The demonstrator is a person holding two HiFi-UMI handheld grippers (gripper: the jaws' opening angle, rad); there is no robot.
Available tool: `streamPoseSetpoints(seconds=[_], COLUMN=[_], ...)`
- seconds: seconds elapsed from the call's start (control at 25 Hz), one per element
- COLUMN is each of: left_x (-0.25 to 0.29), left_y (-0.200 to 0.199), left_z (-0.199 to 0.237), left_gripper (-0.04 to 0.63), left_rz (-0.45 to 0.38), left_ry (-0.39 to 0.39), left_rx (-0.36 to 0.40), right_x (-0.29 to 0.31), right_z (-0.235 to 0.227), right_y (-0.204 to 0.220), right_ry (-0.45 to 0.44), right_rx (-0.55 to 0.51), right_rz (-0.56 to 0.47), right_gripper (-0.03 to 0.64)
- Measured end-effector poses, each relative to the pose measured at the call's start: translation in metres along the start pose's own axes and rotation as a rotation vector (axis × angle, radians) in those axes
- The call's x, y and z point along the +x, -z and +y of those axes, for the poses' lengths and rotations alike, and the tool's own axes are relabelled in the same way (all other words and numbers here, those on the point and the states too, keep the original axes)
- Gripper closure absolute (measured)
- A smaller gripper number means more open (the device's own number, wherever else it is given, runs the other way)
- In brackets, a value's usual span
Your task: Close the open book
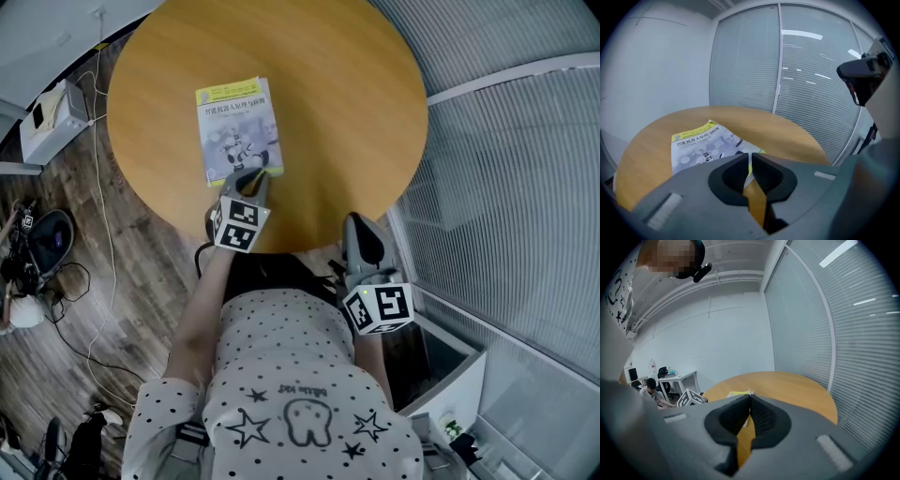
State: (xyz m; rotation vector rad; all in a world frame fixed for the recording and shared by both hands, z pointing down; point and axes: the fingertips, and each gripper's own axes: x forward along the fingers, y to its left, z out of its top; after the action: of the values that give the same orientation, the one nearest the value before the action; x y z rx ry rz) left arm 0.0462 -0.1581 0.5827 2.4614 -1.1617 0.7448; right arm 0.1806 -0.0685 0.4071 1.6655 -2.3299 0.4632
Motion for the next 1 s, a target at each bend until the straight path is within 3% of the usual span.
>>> streamPoseSetpoints(seconds=[0.24, 0.52, 0.76, 1.0], left_x=[-0.013, -0.055, -0.125, -0.153], left_y=[-0.015, -0.063, -0.122, -0.137], left_z=[0.014, 0.042, 0.062, 0.085], left_gripper=[0.586, 0.586, 0.586, 0.586], left_rz=[-0.062, -0.232, -0.393, -0.480], left_ry=[-0.044, -0.123, -0.203, -0.289], left_rx=[-0.029, -0.076, -0.096, -0.073], right_x=[0.003, 0.009, 0.004, 0.033], right_z=[0.003, 0.014, 0.026, 0.020], right_y=[-0.001, -0.008, -0.032, -0.021], right_ry=[-0.020, -0.060, -0.086, -0.119], right_rx=[-0.005, -0.014, -0.026, -0.022], right_rz=[-0.010, -0.027, -0.055, -0.081], right_gripper=[0.612, 0.612, 0.612, 0.612])
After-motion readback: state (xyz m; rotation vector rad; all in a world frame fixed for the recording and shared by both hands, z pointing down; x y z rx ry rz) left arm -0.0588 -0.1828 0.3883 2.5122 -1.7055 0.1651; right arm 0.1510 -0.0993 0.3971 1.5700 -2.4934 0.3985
